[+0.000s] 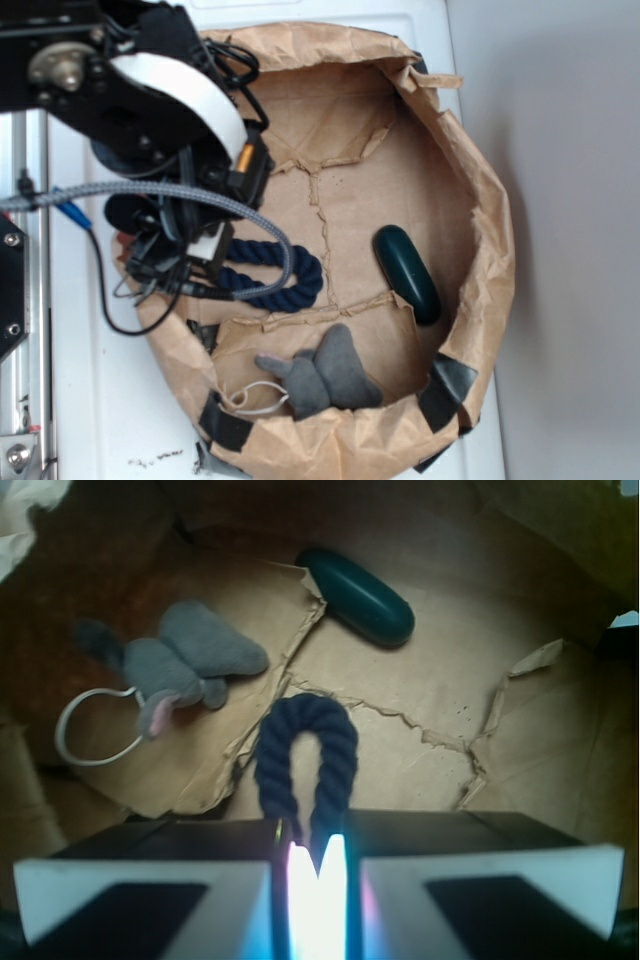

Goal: Grab the blue rope.

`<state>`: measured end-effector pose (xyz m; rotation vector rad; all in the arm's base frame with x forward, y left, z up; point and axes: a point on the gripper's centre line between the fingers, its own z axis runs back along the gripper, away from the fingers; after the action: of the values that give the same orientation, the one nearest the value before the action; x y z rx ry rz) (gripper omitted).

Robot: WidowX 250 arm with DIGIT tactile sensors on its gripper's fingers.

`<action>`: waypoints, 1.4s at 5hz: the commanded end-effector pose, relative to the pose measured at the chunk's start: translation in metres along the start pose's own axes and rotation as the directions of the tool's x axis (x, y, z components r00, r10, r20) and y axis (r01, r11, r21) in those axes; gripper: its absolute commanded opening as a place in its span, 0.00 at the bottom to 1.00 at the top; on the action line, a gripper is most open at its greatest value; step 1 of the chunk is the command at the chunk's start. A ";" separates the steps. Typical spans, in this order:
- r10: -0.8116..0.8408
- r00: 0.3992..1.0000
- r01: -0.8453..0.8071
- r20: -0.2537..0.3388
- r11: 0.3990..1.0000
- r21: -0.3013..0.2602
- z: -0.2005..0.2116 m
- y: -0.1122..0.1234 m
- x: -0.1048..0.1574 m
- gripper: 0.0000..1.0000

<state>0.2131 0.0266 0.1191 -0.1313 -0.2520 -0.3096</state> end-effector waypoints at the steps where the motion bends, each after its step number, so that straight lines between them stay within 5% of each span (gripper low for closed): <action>1: 0.072 0.993 -0.081 0.098 0.993 0.091 0.030 0.005 0.006 0.00; 2: 0.034 0.997 -0.041 0.066 0.993 0.107 0.025 0.001 0.003 1.00; 5: -0.022 1.000 0.025 -0.021 0.991 0.133 -0.026 0.007 -0.001 1.00; 7: -0.085 0.996 0.087 -0.019 0.989 0.116 -0.031 0.006 0.003 1.00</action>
<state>0.2193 0.0301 0.0794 -0.0094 -0.2325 -0.3394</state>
